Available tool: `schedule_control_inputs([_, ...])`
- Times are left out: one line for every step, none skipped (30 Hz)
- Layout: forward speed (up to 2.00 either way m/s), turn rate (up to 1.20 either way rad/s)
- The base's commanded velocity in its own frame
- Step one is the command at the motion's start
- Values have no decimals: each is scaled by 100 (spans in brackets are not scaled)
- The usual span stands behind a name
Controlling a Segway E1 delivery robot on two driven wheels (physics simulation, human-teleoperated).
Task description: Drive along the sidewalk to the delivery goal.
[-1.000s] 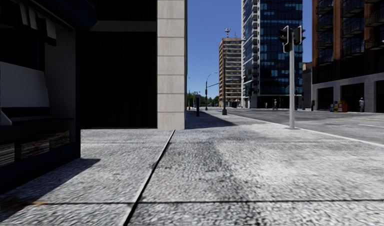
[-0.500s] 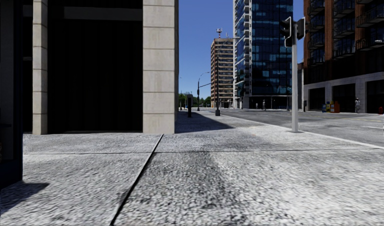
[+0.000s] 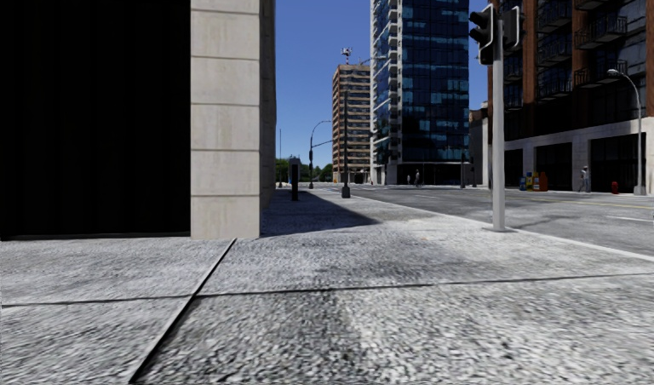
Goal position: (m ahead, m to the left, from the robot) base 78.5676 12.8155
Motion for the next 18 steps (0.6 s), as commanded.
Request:
schedule_control_inputs([200,-30])
schedule_control_inputs([200,-30])
schedule_control_inputs([200,-30])
schedule_control_inputs([200,-30])
schedule_control_inputs([200,-30])
schedule_control_inputs([200,-30])
schedule_control_inputs([200,-30])
schedule_control_inputs([200,-30])
schedule_control_inputs([200,-30])
schedule_control_inputs([200,-30])
schedule_control_inputs([200,-30])
schedule_control_inputs([200,-30])
schedule_control_inputs([200,-30])
schedule_control_inputs([200,-30])
schedule_control_inputs([200,-30])
schedule_control_inputs([200,-30])
schedule_control_inputs([200,-30])
schedule_control_inputs([200,0])
